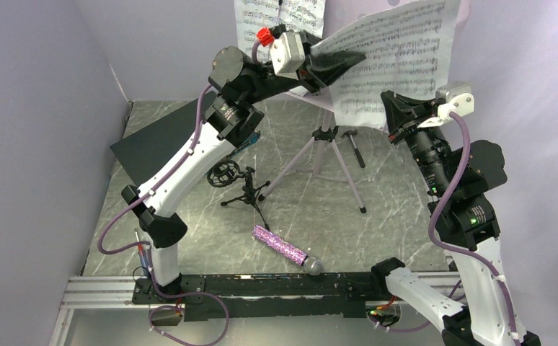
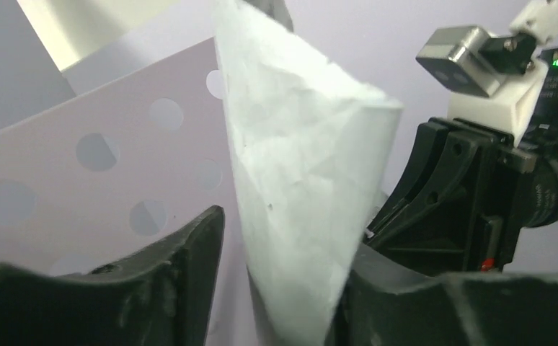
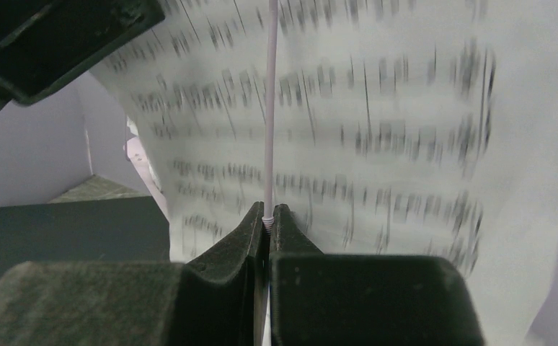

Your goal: Set up the instrument practice props

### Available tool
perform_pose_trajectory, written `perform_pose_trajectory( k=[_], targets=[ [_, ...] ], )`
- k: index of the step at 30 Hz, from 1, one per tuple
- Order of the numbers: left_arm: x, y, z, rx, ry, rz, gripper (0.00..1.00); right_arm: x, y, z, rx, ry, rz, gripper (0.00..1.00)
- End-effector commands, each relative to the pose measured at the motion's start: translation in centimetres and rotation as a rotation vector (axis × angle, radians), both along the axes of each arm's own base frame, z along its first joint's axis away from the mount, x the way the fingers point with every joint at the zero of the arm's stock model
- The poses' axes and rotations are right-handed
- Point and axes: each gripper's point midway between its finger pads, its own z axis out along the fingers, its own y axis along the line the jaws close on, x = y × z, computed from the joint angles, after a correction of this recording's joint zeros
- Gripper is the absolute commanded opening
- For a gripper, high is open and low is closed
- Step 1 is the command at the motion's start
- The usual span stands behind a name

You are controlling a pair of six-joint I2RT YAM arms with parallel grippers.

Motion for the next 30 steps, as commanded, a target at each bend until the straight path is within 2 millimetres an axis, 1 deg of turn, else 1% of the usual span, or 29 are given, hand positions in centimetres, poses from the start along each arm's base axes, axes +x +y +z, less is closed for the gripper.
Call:
perform_pose_trajectory(
  k=[1,3,5,11,15,17,19,22,23,24,25,26,27,30],
  targets=[
    [-1.3,0.7,1.6,-0.034,-0.049,-0.010,0.61,-1.3,0.3,2.4,0.009,-0.083,0.039,0.00],
    [-1.2,0.7,1.4,-0.034,-0.046,-0.008,0.69,-1.3,0.3,2.3,0.011,-0.083,0.038,0.00],
    [-1.1,0.7,1.4,-0.036,-0.044,-0.001,0.71,-1.3,0.2,2.4,0.012,-0.085,0.035,0.00],
    [-0.6,1.5,1.2,-0.049,-0.020,0.054,0.75,-1.3,0.2,2.4,0.012,-0.084,0.034,0.00],
    [-0.4,2.0,1.0,-0.033,-0.014,0.091,0.74,-1.3,0.2,2.4,0.013,-0.086,0.035,0.00],
    [-0.2,2.1,0.7,-0.023,-0.007,0.103,0.67,-1.3,0.3,2.5,0.011,-0.085,0.039,0.00],
    [-0.2,2.1,0.8,-0.031,-0.004,0.103,0.55,-1.3,0.4,2.4,0.011,-0.083,0.043,0.00],
    [-0.5,2.1,1.2,-0.044,-0.011,0.085,0.32,-1.3,0.4,2.4,0.011,-0.084,0.045,0.00],
    [-0.7,2.2,1.7,-0.054,-0.020,0.076,0.24,-1.3,0.4,2.4,0.011,-0.082,0.045,0.00],
    [-0.8,2.1,1.9,-0.059,-0.026,0.066,0.19,-1.3,0.4,2.4,0.010,-0.083,0.046,0.00],
    [-1.0,2.1,2.2,-0.065,-0.031,0.057,0.10,-1.3,0.5,2.4,0.010,-0.082,0.047,0.00],
    [-1.1,2.0,2.3,-0.071,-0.035,0.050,0.05,-1.3,0.4,2.4,0.012,-0.082,0.047,0.00],
    [-1.2,2.0,2.5,-0.078,-0.040,0.043,0.03,-1.4,0.4,2.4,0.011,-0.083,0.047,0.00],
    [-1.5,1.7,2.7,-0.086,-0.062,0.019,0.03,-1.4,0.4,2.4,0.010,-0.082,0.046,0.00]
  ],
)
